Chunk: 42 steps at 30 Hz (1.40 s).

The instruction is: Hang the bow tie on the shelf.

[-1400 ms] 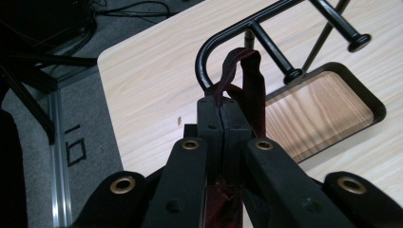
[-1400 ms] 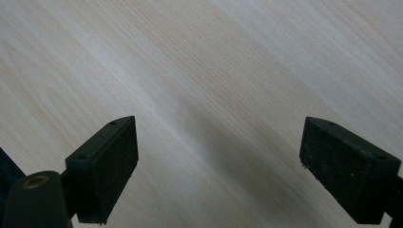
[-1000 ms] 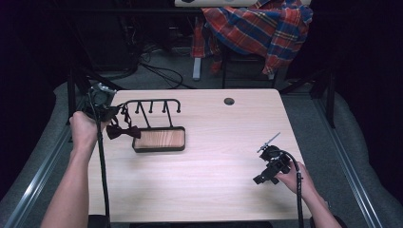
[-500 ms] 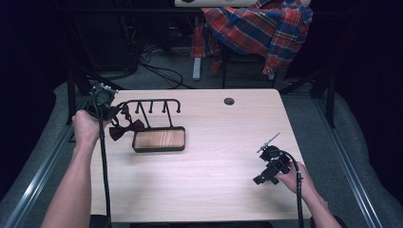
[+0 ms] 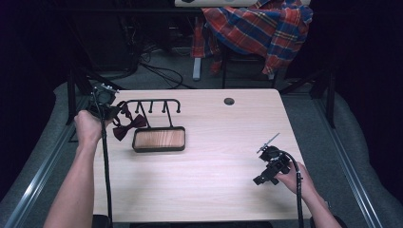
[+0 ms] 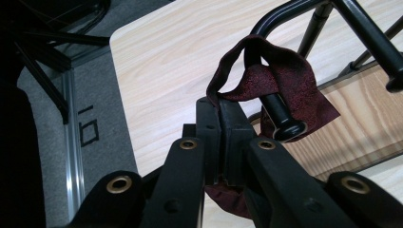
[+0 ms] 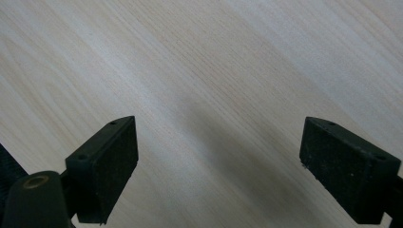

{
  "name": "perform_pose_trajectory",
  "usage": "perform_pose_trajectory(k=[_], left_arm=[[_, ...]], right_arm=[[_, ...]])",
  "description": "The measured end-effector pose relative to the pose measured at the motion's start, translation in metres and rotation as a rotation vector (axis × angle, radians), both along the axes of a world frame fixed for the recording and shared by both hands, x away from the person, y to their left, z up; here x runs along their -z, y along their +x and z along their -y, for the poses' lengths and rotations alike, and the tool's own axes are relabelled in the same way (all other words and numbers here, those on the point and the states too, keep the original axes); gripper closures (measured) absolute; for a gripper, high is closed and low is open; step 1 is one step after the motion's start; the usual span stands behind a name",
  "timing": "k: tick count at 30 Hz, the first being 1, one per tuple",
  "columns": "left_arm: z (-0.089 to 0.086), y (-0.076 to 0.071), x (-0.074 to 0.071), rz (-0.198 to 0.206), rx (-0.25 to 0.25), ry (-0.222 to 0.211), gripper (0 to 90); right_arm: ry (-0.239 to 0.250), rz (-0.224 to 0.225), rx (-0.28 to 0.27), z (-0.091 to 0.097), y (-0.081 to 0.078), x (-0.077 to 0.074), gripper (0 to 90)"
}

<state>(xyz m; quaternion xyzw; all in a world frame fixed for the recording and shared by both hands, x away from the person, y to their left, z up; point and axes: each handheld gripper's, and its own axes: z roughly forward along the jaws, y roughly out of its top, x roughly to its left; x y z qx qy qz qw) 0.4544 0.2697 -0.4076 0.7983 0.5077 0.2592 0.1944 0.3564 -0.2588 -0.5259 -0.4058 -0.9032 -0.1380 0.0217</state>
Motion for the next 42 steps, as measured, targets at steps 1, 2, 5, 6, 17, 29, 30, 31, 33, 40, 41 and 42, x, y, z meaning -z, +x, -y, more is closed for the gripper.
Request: perform_pose_trajectory(k=[1, 2, 5, 6, 17, 29, 30, 31, 33, 40, 41, 42], left_arm=[[0.000, 0.000, 0.000, -0.007, 0.000, 0.004, 87.0], [0.000, 0.001, 0.000, -0.009, -0.001, 0.006, 86.5], [-0.001, 0.002, 0.001, -0.015, -0.008, 0.008, 85.2], [-0.002, 0.002, 0.001, -0.014, -0.012, 0.007, 85.2], [-0.006, -0.001, 0.000, -0.012, -0.022, -0.012, 78.3], [-0.008, -0.004, -0.004, -0.016, -0.012, 0.017, 70.6], [-0.008, -0.004, -0.004, -0.017, -0.014, 0.017, 70.2], [-0.009, -0.004, -0.005, -0.021, -0.013, 0.014, 69.0], [-0.010, -0.004, -0.005, -0.038, -0.012, 0.012, 67.1], [-0.014, -0.006, -0.008, -0.075, -0.028, 0.035, 48.2], [-0.015, -0.007, -0.009, -0.083, -0.025, 0.035, 48.2], [-0.016, -0.007, -0.009, -0.088, -0.026, 0.034, 44.6]], right_arm=[[-0.013, -0.012, -0.019, 0.001, 0.001, -0.001, 12.3], [-0.011, -0.011, -0.016, 0.001, 0.001, -0.001, 12.3], [0.006, 0.005, 0.008, 0.000, -0.001, 0.000, 12.3], [0.010, 0.003, 0.007, 0.000, -0.001, 0.000, 12.3], [-0.006, -0.002, -0.006, 0.000, 0.000, 0.000, 12.3], [0.011, -0.001, 0.008, -0.001, 0.000, 0.001, 12.3], [0.011, -0.003, 0.008, -0.001, 0.000, 0.001, 12.3], [0.015, -0.006, 0.010, -0.001, -0.001, 0.001, 12.3], [0.011, -0.002, 0.009, -0.001, 0.000, 0.001, 12.3], [0.009, -0.001, 0.011, 0.000, -0.001, 0.000, 12.3], [0.008, -0.002, 0.011, 0.000, -0.001, 0.000, 12.3], [0.005, -0.007, 0.015, 0.000, -0.001, 0.000, 12.3]])
